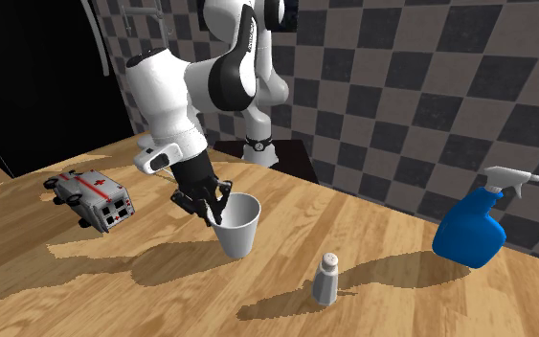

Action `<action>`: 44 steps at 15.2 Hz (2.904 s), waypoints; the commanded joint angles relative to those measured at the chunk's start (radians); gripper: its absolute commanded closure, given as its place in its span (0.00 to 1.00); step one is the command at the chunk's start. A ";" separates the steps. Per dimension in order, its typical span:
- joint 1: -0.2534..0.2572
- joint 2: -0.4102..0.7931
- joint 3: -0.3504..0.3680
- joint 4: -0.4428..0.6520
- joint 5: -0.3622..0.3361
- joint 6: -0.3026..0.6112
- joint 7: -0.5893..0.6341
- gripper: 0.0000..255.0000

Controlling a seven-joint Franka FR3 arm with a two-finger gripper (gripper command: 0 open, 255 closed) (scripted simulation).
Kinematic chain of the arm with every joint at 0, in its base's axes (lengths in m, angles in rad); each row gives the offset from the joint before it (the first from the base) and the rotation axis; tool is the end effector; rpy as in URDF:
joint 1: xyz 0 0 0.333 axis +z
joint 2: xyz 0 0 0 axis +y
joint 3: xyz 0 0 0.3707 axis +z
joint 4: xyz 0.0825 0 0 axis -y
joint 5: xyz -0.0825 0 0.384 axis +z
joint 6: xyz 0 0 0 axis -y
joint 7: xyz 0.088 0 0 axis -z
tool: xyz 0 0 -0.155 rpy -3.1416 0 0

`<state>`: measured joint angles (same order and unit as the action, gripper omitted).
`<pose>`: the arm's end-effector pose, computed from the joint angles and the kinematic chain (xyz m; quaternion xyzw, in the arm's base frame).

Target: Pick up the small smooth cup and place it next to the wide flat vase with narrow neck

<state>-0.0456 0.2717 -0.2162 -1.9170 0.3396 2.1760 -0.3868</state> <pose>0.6149 -0.1313 0.3625 -0.9934 0.0309 -0.0342 0.1048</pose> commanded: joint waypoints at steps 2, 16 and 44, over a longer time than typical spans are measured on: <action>0.000 0.000 0.000 0.000 0.000 0.000 0.000 1.00; 0.003 -0.052 -0.009 0.054 -0.031 -0.100 0.037 1.00; -0.004 -0.111 -0.021 0.348 -0.078 -0.442 0.125 1.00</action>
<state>-0.0476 0.1592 -0.2357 -1.5847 0.2617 1.7485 -0.2635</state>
